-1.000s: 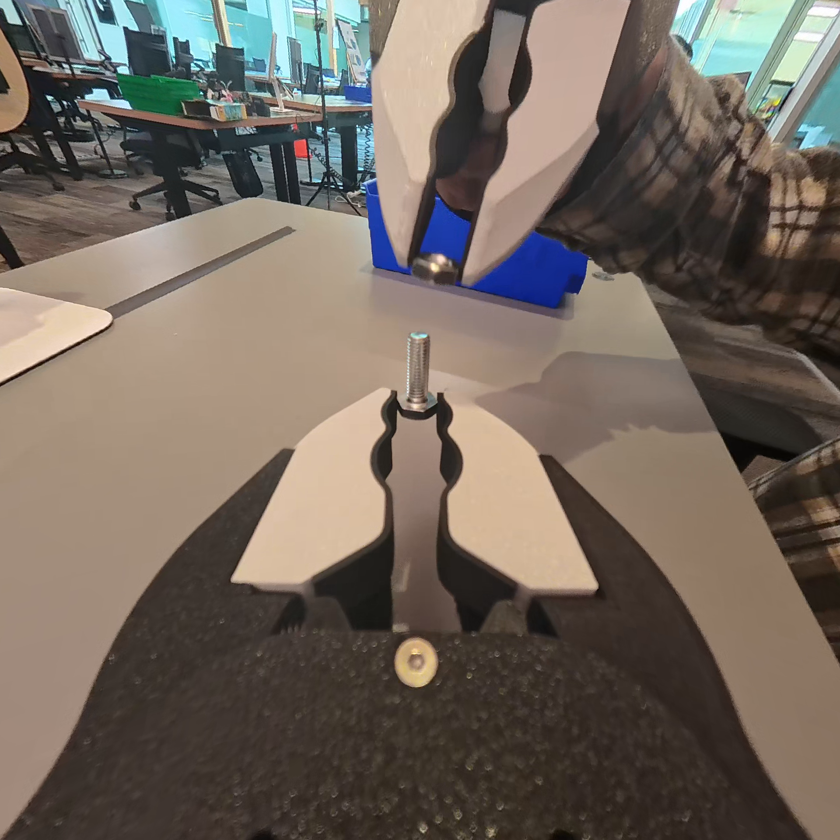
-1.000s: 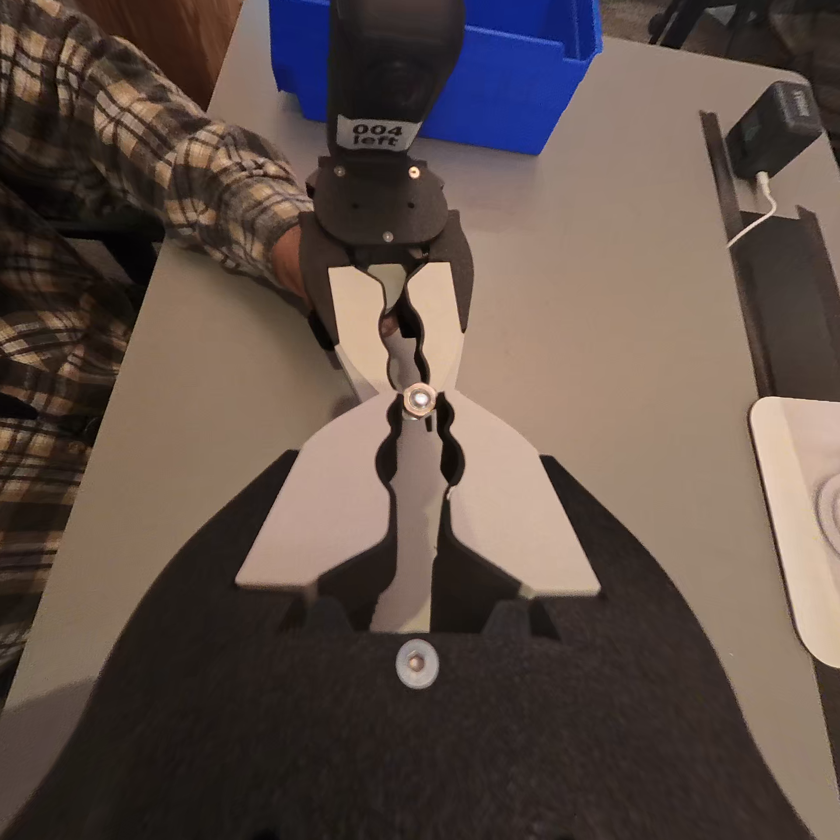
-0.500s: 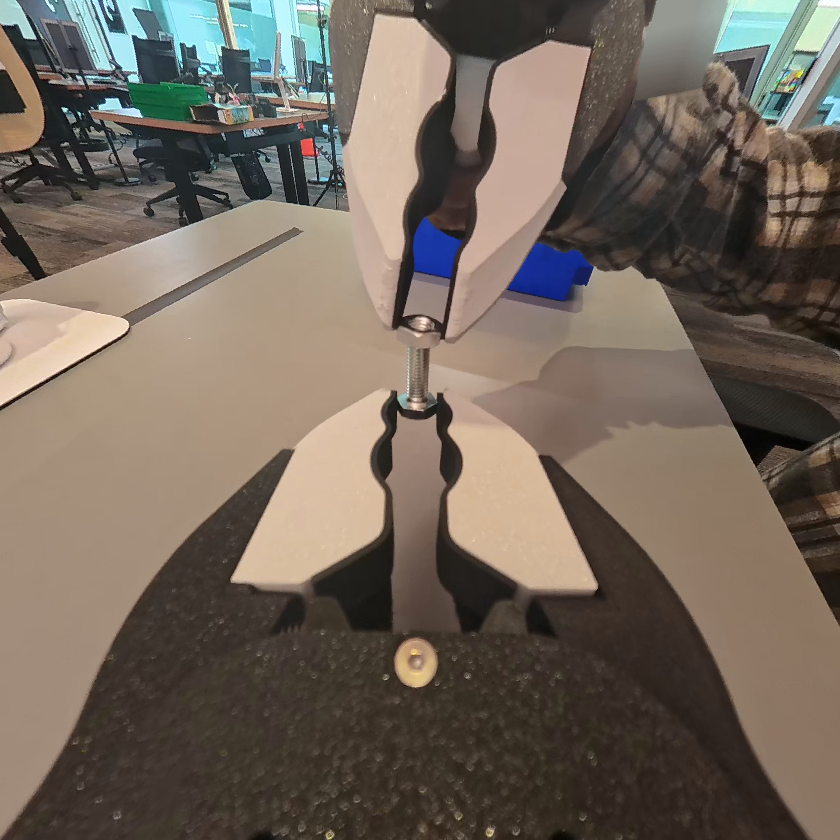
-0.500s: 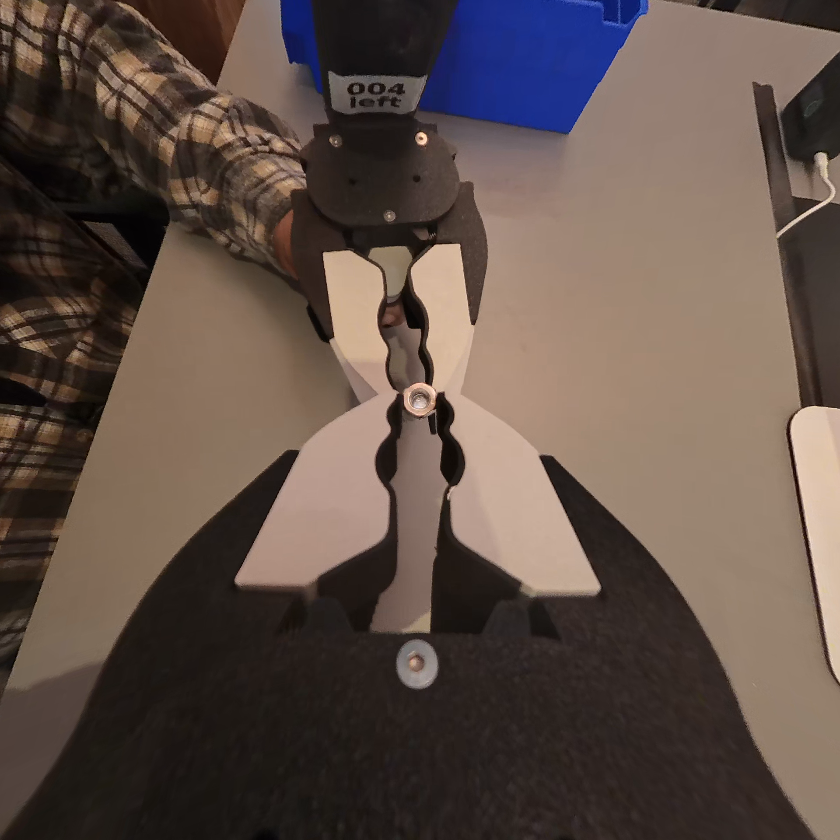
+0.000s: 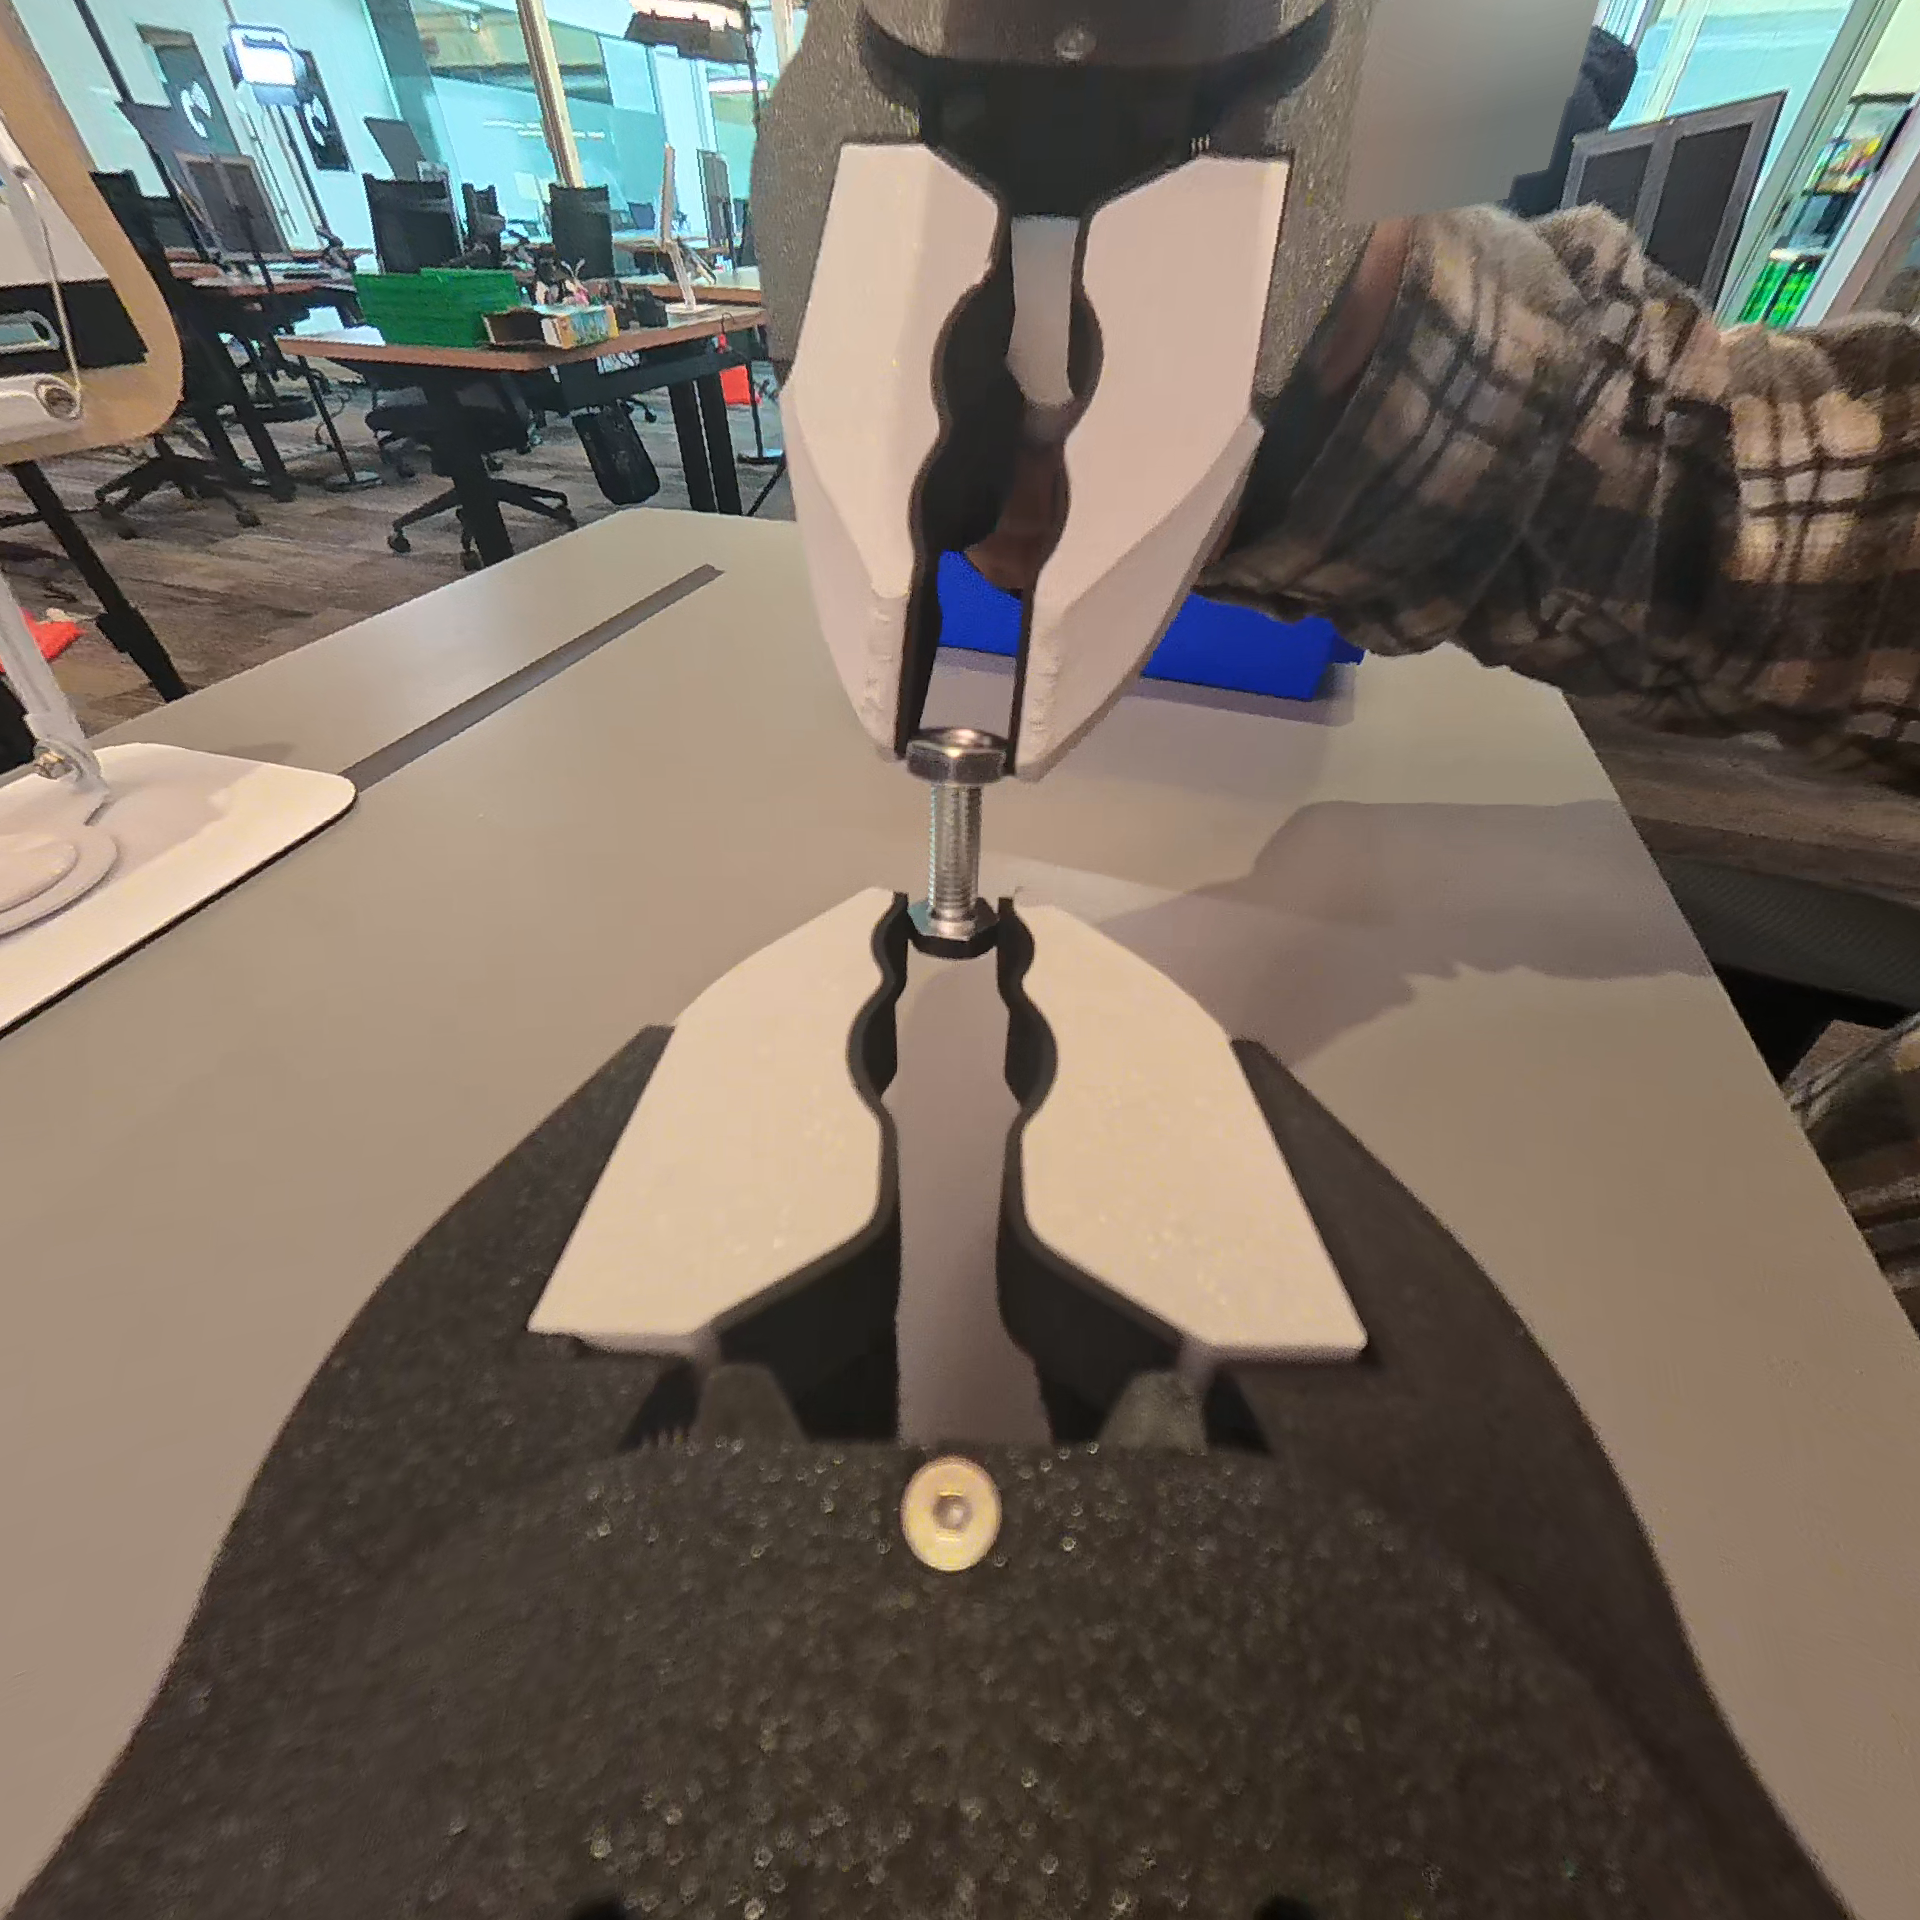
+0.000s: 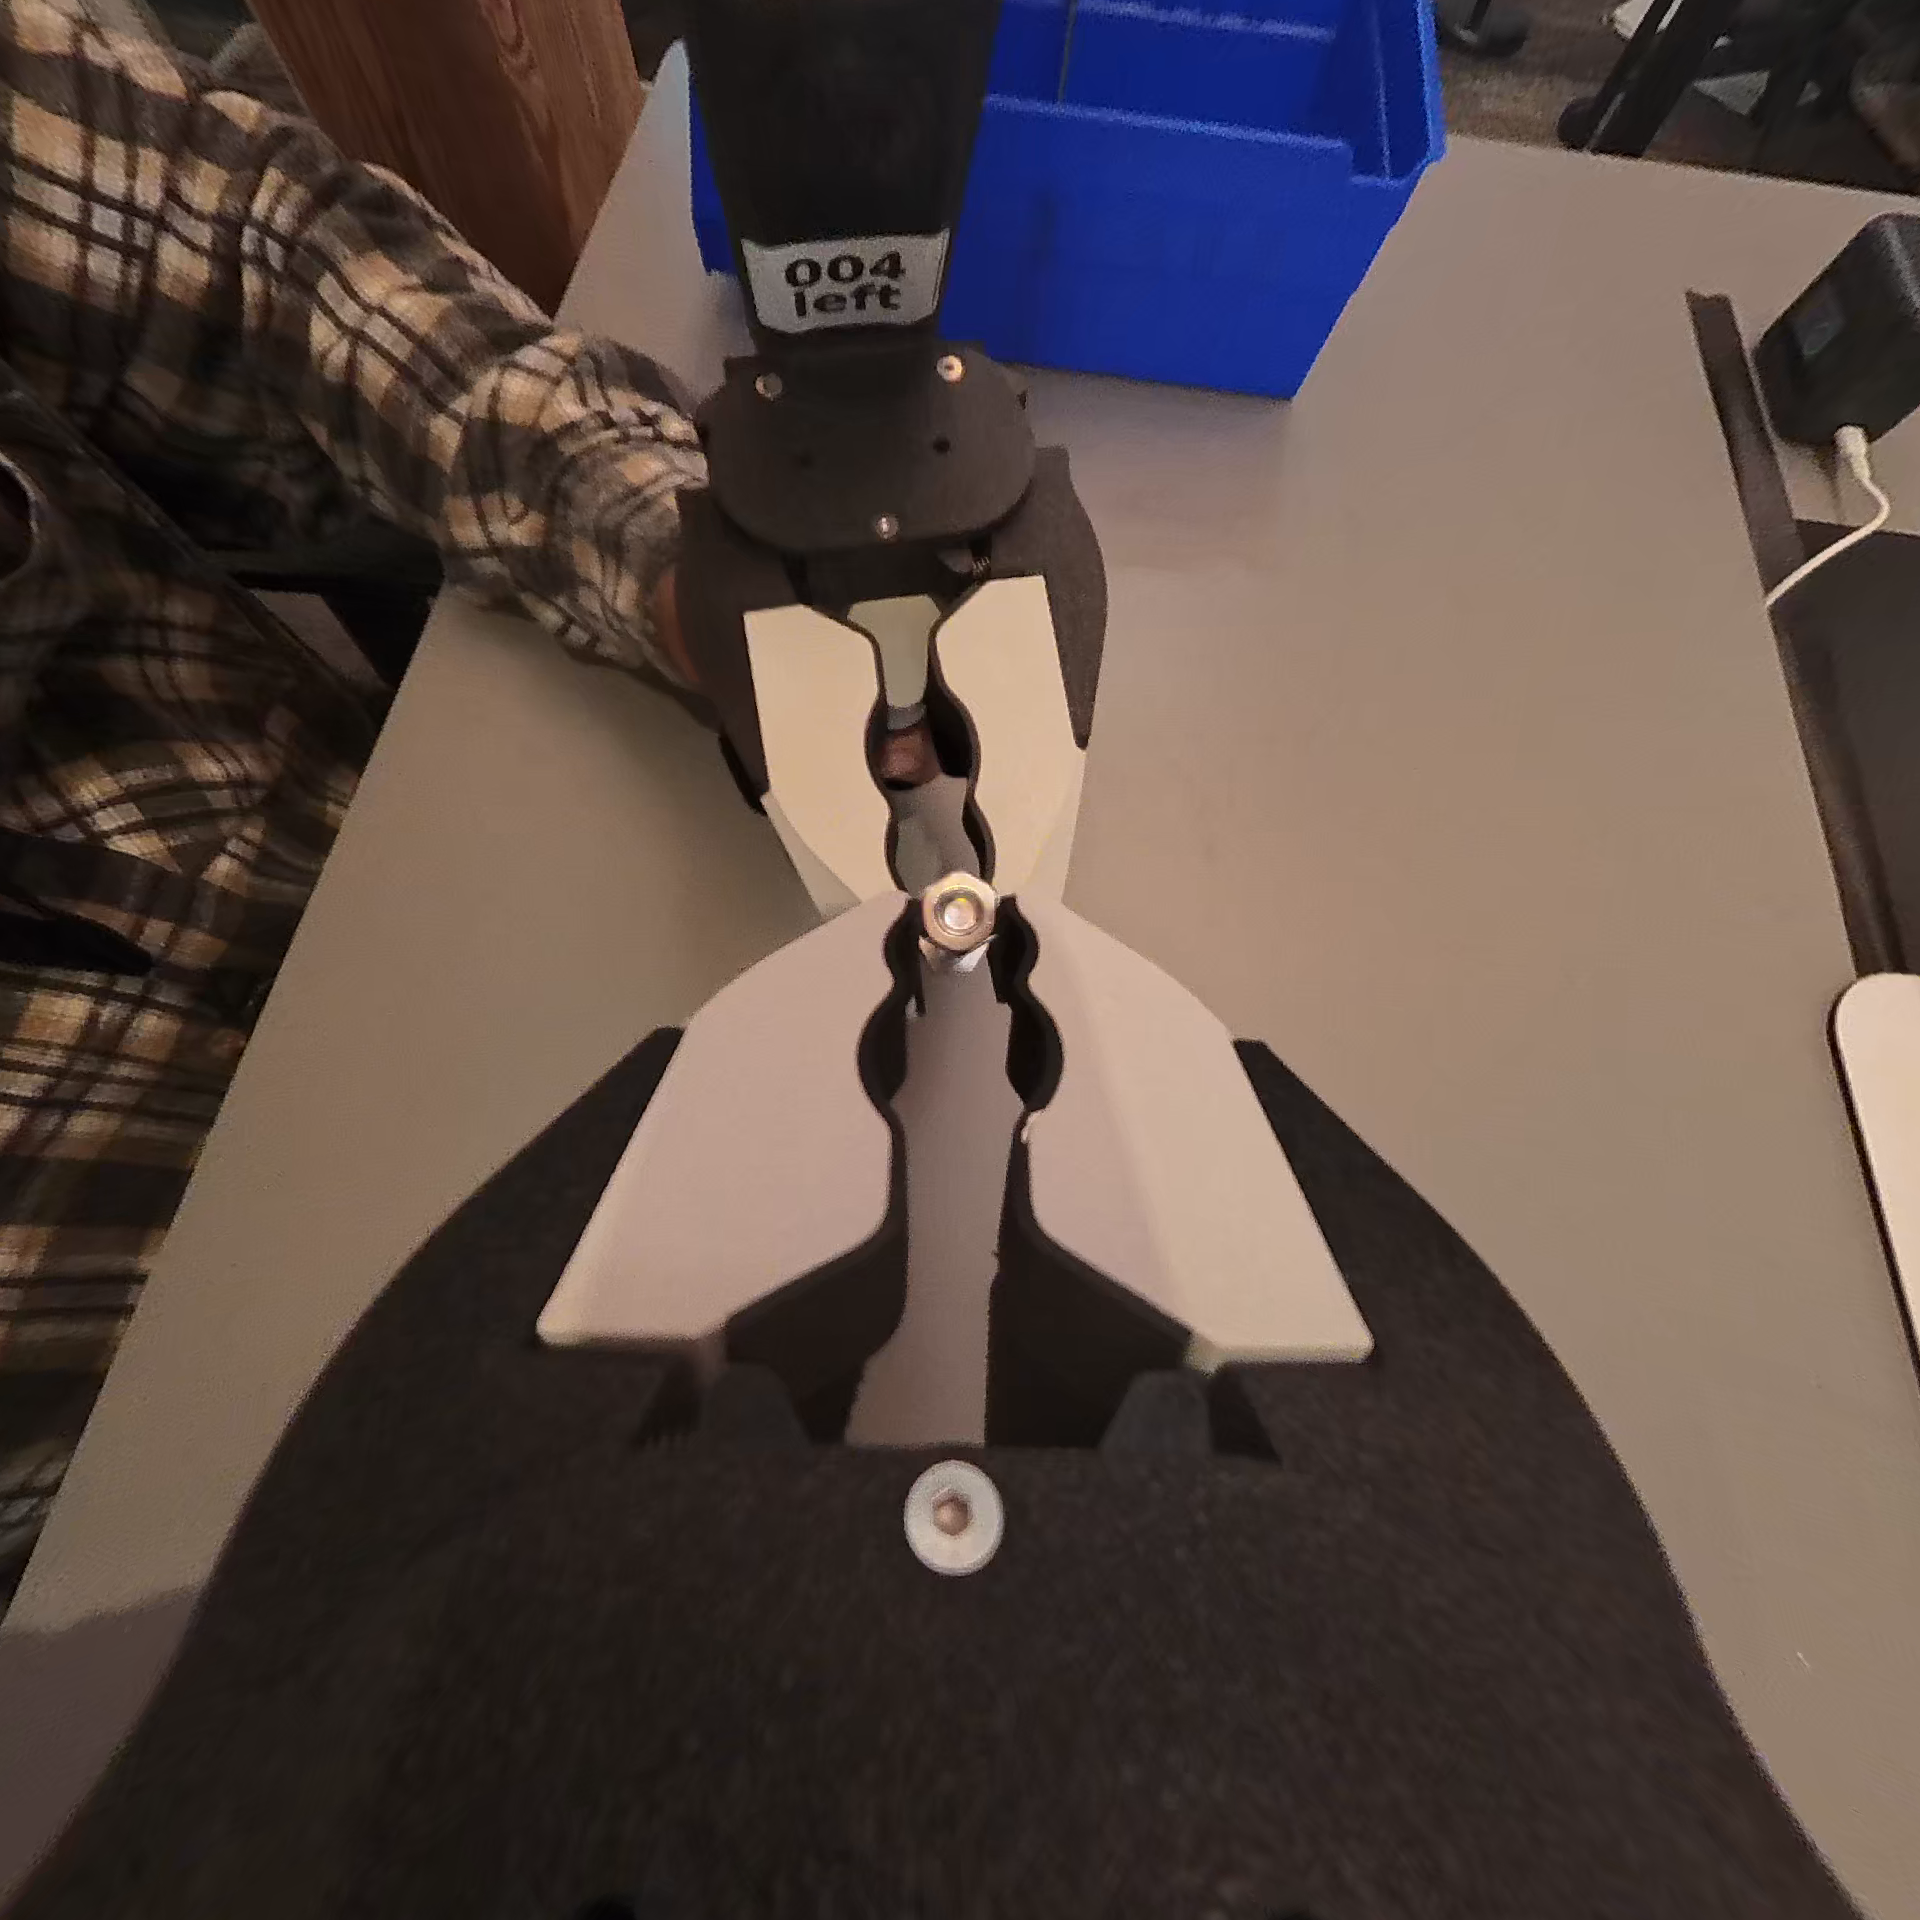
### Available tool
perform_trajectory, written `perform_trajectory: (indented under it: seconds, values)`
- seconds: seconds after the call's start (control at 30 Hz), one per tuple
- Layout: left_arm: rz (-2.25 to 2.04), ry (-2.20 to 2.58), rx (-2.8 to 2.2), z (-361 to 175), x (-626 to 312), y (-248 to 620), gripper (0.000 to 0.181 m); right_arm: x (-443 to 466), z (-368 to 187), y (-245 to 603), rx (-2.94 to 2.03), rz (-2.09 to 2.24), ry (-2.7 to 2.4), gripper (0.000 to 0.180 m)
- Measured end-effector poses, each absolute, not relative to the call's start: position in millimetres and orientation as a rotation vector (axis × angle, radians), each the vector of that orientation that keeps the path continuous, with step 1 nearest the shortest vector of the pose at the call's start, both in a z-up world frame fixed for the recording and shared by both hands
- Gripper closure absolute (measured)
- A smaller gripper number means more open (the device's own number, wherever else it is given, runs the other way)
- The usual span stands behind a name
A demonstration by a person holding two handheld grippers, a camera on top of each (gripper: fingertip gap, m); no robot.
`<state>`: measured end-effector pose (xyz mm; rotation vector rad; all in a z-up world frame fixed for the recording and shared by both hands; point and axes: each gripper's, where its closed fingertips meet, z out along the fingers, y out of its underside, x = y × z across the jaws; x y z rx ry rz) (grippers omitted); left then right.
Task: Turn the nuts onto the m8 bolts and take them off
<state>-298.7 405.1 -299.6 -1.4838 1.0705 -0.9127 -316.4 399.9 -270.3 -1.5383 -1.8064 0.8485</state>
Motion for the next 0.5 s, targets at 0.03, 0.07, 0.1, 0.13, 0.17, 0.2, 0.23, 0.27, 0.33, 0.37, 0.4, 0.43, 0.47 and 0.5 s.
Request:
perform_trajectory:
  seconds: [0.03, 0.07, 0.1, 0.13, 0.17, 0.2, 0.23, 0.27, 0.33, 0.37, 0.4, 0.43, 0.47, 0.5]
  values:
    - [-0.907, 1.074, -1.491, -301.2, -298.3, 405.5, 0.165, -315.9, -271.7, 400.3, -1.544, 0.836, -1.815, 0.166]
    - [-0.906, 1.075, -1.496, -302.2, -298.1, 405.7, 0.165, -315.5, -272.5, 400.6, -1.549, 0.828, -1.819, 0.166]
    - [-0.908, 1.076, -1.5, -302.8, -298.0, 405.9, 0.165, -315.1, -273.2, 400.9, -1.554, 0.822, -1.822, 0.166]
    - [-0.908, 1.077, -1.505, -303.5, -298.1, 406.3, 0.165, -314.6, -274.0, 401.4, -1.559, 0.812, -1.825, 0.166]
    - [-0.907, 1.08, -1.511, -304.4, -298.1, 406.6, 0.165, -314.0, -275.0, 401.9, -1.562, 0.802, -1.83, 0.166]
    - [-0.905, 1.084, -1.516, -305.6, -298.0, 406.7, 0.165, -313.7, -276.1, 402.1, -1.566, 0.793, -1.836, 0.166]
    - [-0.902, 1.09, -1.523, -307.1, -297.5, 406.7, 0.165, -313.6, -277.4, 402.0, -1.569, 0.785, -1.843, 0.166]
    - [-0.899, 1.096, -1.529, -308.6, -297.0, 406.7, 0.165, -313.4, -278.7, 401.9, -1.572, 0.777, -1.85, 0.166]
    - [-0.9, 1.105, -1.538, -311.1, -296.0, 406.2, 0.165, -313.4, -280.5, 401.4, -1.575, 0.769, -1.86, 0.166]
    - [-0.901, 1.107, -1.54, -311.7, -295.7, 406.1, 0.165, -313.5, -281.0, 401.3, -1.576, 0.768, -1.861, 0.166]
    - [-0.9, 1.109, -1.542, -312.2, -295.5, 406.1, 0.165, -313.4, -281.5, 401.2, -1.58, 0.767, -1.863, 0.166]
    - [-0.898, 1.11, -1.543, -312.4, -295.6, 406.2, 0.165, -313.3, -281.5, 401.4, -1.581, 0.767, -1.863, 0.166]
    - [-0.897, 1.11, -1.543, -312.5, -295.7, 406.4, 0.165, -313.3, -281.6, 401.4, -1.582, 0.766, -1.863, 0.166]
    - [-0.898, 1.11, -1.543, -312.4, -295.7, 406.3, 0.165, -313.3, -281.4, 401.4, -1.581, 0.767, -1.863, 0.166]
